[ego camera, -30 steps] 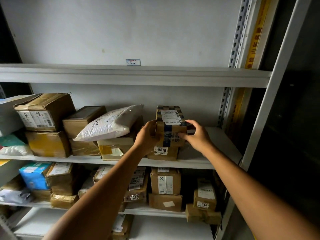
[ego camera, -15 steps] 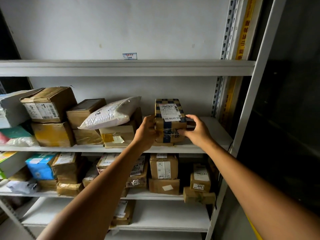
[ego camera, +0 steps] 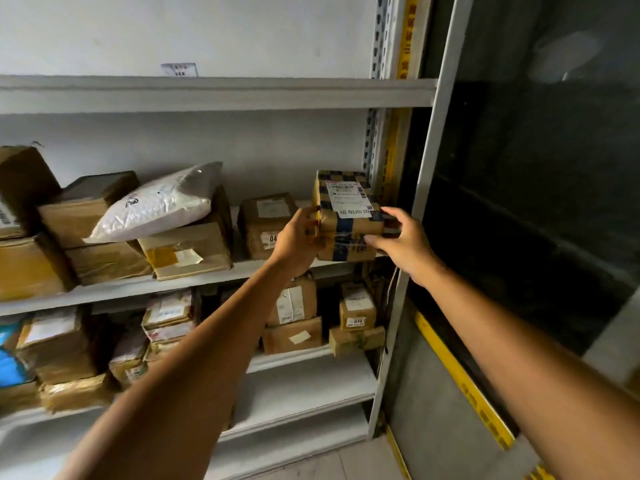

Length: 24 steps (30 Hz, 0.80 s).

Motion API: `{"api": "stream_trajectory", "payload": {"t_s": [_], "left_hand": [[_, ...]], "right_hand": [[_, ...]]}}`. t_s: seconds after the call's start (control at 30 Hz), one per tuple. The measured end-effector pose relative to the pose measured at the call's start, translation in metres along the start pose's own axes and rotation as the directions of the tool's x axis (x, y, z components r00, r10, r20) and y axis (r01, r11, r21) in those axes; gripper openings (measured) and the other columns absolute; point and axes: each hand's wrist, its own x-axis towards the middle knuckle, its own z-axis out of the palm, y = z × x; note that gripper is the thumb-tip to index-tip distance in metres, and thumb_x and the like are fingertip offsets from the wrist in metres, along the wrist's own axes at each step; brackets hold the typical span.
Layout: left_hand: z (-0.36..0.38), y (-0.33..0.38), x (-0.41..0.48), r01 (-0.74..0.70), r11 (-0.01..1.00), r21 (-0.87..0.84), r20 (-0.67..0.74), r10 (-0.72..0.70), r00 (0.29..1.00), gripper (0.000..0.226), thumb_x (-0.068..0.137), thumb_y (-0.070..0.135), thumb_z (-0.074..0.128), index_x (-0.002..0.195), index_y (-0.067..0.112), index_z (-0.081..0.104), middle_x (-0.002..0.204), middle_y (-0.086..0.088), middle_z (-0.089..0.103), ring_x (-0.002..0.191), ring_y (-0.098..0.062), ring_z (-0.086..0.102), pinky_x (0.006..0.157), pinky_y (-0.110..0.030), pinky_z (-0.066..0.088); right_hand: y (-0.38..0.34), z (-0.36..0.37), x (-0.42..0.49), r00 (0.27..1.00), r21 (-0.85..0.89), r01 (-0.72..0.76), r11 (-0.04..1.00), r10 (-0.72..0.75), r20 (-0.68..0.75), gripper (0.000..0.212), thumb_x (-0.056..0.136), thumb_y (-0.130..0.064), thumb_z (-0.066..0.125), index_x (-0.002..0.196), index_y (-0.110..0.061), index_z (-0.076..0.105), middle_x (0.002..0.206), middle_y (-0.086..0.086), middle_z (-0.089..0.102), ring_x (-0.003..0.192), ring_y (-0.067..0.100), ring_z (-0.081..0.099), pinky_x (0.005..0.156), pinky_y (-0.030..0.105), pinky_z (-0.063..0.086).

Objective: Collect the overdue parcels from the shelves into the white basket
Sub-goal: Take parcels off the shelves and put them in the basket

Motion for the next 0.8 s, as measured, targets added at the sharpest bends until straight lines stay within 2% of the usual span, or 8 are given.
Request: {"api": "stream_trajectory", "payload": {"t_s": [0.1,0.2,0.3,0.4,0.53,0.63,0.8], "left_hand": [[0.01,-0.001,-0.001,-0.023,0.998,-0.056,0.123,0.029,0.992,0.072,0.082,0.0,0.074,0.143,0.024,0.044,0.124,0.003,0.059,0.114,-0.02,0.06,0.092,-0.045,0.057],[0.02,-0.009,-0.007,-0.036,0.996,-0.082,0.236,0.054,0.97,0.071,0.084,-0.005,0.069,0.144,0.022,0.042,0.13,0.0,0.055,0.117,-0.021,0.057,0.092,-0.045,0.057],[0.029,-0.019,-0.02,-0.068,0.993,-0.094,0.331,0.096,0.939,0.07,0.085,-0.004,0.069,0.144,0.022,0.041,0.124,0.003,0.057,0.107,-0.015,0.06,0.079,-0.031,0.061],[0.038,-0.031,-0.034,-0.068,0.994,-0.084,0.422,0.098,0.901,0.072,0.083,-0.003,0.072,0.143,0.024,0.042,0.119,0.0,0.062,0.112,-0.022,0.063,0.088,-0.041,0.059],[0.053,-0.041,-0.06,-0.052,0.996,-0.076,0.477,0.082,0.875,0.072,0.081,-0.002,0.075,0.14,0.027,0.045,0.124,-0.002,0.062,0.114,-0.023,0.062,0.09,-0.047,0.058],[0.066,-0.048,-0.082,-0.057,0.997,-0.046,0.516,0.072,0.854,0.07,0.084,0.001,0.073,0.142,0.027,0.043,0.129,-0.001,0.057,0.116,-0.022,0.059,0.093,-0.044,0.057],[0.079,-0.06,-0.11,-0.029,0.998,-0.05,0.552,0.052,0.832,0.072,0.086,0.0,0.07,0.145,0.026,0.039,0.131,0.0,0.053,0.121,-0.021,0.056,0.09,-0.035,0.057]], "right_hand": [[0.006,-0.009,-0.02,0.995,-0.019,-0.064,0.998,0.062,-0.083,0.075,0.073,-0.02,0.085,0.138,-0.031,0.05,0.137,0.004,0.054,0.123,0.019,0.054,0.101,0.042,0.05],[0.008,-0.013,-0.052,0.979,0.003,-0.115,0.993,0.114,-0.168,0.073,0.073,-0.014,0.084,0.138,-0.025,0.051,0.131,0.003,0.058,0.116,0.017,0.059,0.096,0.044,0.054],[0.01,-0.013,-0.088,0.954,-0.032,-0.17,0.985,0.156,-0.256,0.073,0.073,-0.015,0.085,0.138,-0.023,0.051,0.129,0.001,0.06,0.117,0.016,0.059,0.097,0.044,0.053],[0.021,-0.014,-0.122,0.929,-0.085,-0.229,0.97,0.192,-0.316,0.074,0.07,-0.022,0.086,0.136,-0.025,0.053,0.128,0.002,0.063,0.116,0.016,0.06,0.097,0.045,0.053],[0.028,-0.016,-0.161,0.9,-0.15,-0.301,0.942,0.228,-0.371,0.074,0.073,-0.022,0.085,0.138,-0.018,0.052,0.13,0.005,0.062,0.119,0.017,0.059,0.102,0.039,0.05],[0.035,-0.019,-0.186,0.894,-0.18,-0.331,0.926,0.247,-0.375,0.074,0.074,-0.022,0.085,0.139,-0.016,0.05,0.131,0.006,0.062,0.121,0.018,0.058,0.103,0.036,0.048],[0.056,-0.025,-0.221,0.901,-0.168,-0.309,0.936,0.231,-0.368,0.071,0.078,-0.021,0.082,0.14,-0.016,0.049,0.133,0.004,0.06,0.123,0.016,0.056,0.101,0.033,0.049]]}}
